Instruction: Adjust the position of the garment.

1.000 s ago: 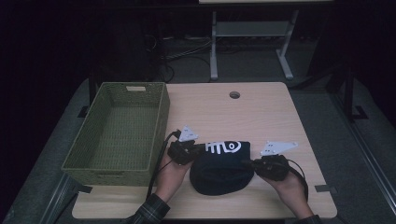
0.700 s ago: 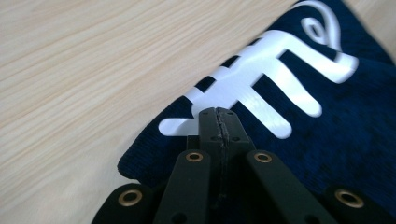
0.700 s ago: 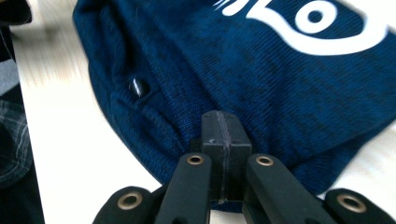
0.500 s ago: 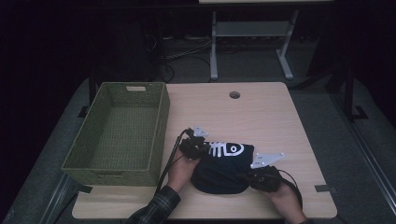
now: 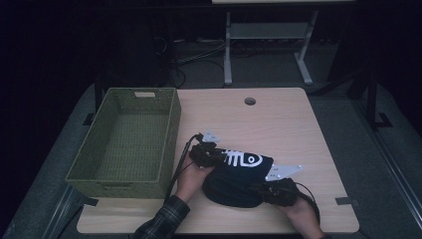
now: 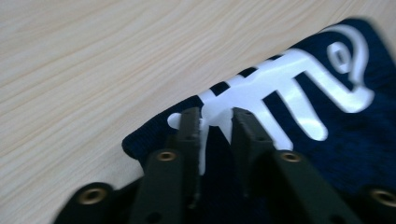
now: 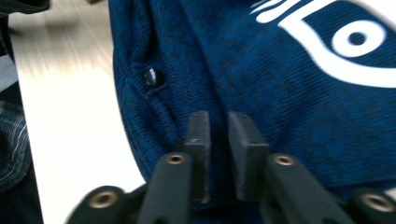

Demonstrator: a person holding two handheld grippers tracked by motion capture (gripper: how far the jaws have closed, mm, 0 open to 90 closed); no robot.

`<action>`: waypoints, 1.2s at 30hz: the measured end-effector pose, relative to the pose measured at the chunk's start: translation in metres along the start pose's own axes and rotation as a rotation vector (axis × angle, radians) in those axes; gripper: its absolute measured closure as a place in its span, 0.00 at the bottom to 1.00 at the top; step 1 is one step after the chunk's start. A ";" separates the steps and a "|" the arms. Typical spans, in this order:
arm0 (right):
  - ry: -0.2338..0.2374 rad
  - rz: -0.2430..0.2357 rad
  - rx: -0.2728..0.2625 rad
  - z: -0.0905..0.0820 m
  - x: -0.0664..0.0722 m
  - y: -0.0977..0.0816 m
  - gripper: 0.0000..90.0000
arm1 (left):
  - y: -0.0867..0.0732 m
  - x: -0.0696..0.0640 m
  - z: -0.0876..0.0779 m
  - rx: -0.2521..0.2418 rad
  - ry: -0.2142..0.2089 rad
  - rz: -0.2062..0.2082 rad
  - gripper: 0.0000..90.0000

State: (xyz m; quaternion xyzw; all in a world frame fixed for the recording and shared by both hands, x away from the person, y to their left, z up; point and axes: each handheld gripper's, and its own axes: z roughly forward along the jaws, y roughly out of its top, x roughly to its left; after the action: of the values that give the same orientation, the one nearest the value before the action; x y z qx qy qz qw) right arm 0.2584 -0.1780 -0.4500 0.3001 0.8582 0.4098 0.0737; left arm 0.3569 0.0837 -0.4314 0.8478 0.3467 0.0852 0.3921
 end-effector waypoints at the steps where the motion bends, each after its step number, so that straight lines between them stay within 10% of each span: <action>1: -0.009 -0.002 -0.013 -0.003 -0.001 0.000 0.80 | 0.000 -0.001 -0.003 -0.004 0.002 -0.001 0.69; 18: -0.265 0.152 -0.090 -0.048 -0.033 -0.039 0.19 | -0.033 -0.008 -0.024 -0.011 -0.005 -0.082 0.26; 36: -0.370 0.193 0.022 -0.037 -0.056 -0.066 0.11 | -0.050 -0.003 -0.002 0.068 -0.028 -0.079 0.20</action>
State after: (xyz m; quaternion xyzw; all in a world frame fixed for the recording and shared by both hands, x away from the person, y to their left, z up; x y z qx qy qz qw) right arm 0.2604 -0.2665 -0.4818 0.4519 0.8018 0.3434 0.1869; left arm 0.3278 0.1052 -0.4660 0.8474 0.3773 0.0460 0.3707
